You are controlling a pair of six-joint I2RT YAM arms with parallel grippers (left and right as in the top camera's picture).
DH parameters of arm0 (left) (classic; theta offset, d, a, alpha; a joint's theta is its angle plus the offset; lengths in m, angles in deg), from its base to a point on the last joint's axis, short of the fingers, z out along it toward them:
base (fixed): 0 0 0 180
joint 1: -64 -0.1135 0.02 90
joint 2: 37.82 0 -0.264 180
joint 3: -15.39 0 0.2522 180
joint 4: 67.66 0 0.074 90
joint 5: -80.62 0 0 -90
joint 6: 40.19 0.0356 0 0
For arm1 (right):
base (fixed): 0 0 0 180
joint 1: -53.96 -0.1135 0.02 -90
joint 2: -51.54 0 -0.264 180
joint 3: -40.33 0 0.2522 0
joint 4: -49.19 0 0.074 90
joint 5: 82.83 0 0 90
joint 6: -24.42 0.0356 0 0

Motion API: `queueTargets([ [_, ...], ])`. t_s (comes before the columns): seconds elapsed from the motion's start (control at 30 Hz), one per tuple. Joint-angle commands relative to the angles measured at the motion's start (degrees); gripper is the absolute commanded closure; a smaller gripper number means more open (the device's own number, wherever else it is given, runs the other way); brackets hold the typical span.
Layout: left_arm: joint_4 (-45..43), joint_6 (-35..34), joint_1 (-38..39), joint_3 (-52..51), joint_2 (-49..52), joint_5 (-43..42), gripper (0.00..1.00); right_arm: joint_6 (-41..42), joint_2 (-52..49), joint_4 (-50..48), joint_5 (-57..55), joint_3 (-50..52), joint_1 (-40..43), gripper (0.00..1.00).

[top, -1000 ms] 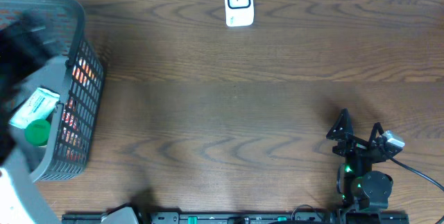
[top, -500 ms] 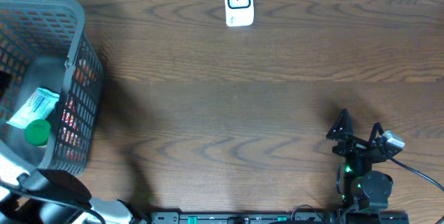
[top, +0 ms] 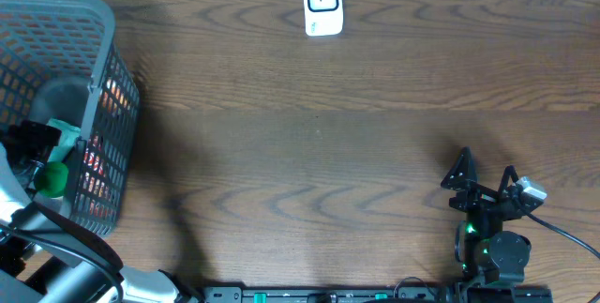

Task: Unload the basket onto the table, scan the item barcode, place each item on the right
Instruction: 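Lower the left gripper into the basket over the green-lidded jar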

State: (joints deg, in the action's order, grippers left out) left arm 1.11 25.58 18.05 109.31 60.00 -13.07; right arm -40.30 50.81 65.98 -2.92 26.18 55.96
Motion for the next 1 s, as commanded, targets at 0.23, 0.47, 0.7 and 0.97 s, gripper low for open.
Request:
queueTargets([
  [0.23, -3.96, 0.11, 0.17, -4.48, 0.76, 2.25, 0.07, 0.39, 0.24, 0.20, -0.33, 0.07, -0.39, 0.01],
  [0.47, -4.57, -0.09, 0.17, -6.16, 1.84, 2.23, 0.07, 0.39, 0.24, 0.20, -0.33, 0.07, -0.39, 0.01],
  [0.7, -4.46, -0.07, 0.17, -6.16, 1.62, 1.36, 0.07, 0.39, 0.24, 0.20, -0.33, 0.07, -0.39, 0.01],
  [0.97, 0.33, -0.31, 0.17, -6.16, 1.62, 1.36, 0.07, 0.39, 0.24, 0.20, -0.33, 0.07, -0.39, 0.01],
])
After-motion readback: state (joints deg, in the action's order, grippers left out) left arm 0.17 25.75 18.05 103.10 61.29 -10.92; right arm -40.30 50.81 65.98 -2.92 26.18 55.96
